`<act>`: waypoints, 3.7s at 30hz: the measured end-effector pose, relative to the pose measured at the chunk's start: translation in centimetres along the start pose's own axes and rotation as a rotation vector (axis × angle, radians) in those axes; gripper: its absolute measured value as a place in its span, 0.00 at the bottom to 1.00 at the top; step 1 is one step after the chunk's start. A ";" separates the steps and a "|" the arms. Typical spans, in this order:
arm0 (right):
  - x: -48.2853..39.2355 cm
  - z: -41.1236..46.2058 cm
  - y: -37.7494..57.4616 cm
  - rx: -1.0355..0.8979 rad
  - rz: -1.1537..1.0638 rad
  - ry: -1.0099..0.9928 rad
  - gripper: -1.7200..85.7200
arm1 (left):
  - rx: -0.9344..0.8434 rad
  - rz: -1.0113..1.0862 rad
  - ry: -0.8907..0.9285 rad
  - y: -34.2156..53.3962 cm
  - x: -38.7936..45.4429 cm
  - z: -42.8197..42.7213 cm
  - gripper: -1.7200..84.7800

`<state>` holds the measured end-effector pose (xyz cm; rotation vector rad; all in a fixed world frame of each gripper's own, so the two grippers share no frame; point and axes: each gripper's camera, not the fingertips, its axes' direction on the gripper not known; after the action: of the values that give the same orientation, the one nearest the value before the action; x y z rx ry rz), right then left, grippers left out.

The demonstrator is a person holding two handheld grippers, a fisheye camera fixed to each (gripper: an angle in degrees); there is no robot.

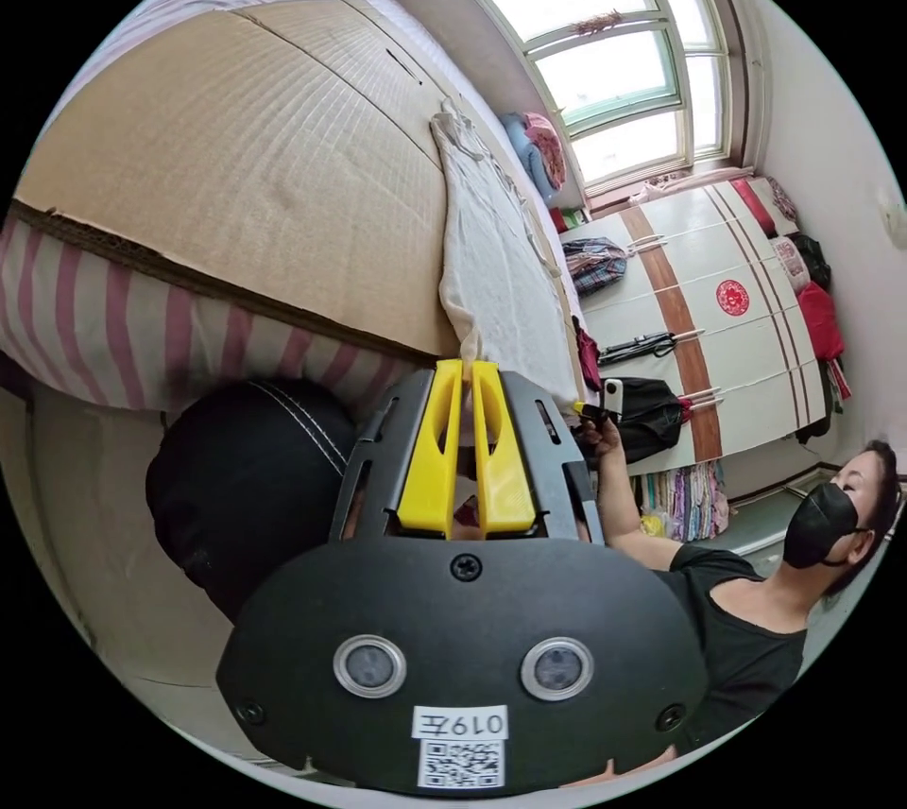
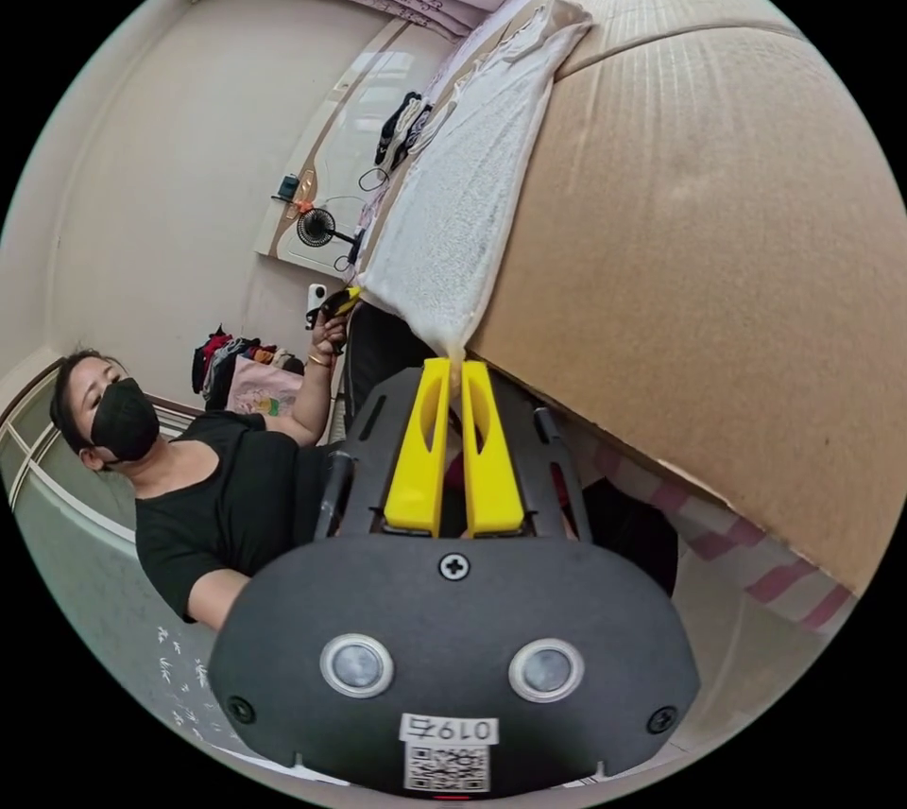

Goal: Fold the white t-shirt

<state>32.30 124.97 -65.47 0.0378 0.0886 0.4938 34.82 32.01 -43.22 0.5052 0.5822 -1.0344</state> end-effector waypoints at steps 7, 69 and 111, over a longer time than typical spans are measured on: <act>-0.2 -2.5 2.0 0.078 0.010 -0.063 0.01 | 0.014 0.019 -0.025 0.4 -0.1 -0.4 0.03; -3.6 -29.3 -11.7 0.706 -0.098 -0.424 0.02 | 0.209 0.053 0.235 -36.5 -10.3 7.2 0.04; -14.7 5.7 -31.4 0.435 -0.433 0.672 0.08 | -0.085 0.184 -0.235 -59.6 -21.6 32.1 0.04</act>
<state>34.80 90.28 -60.50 0.2727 0.8456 0.0288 -20.46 0.08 -11.95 0.3492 0.3618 -0.8751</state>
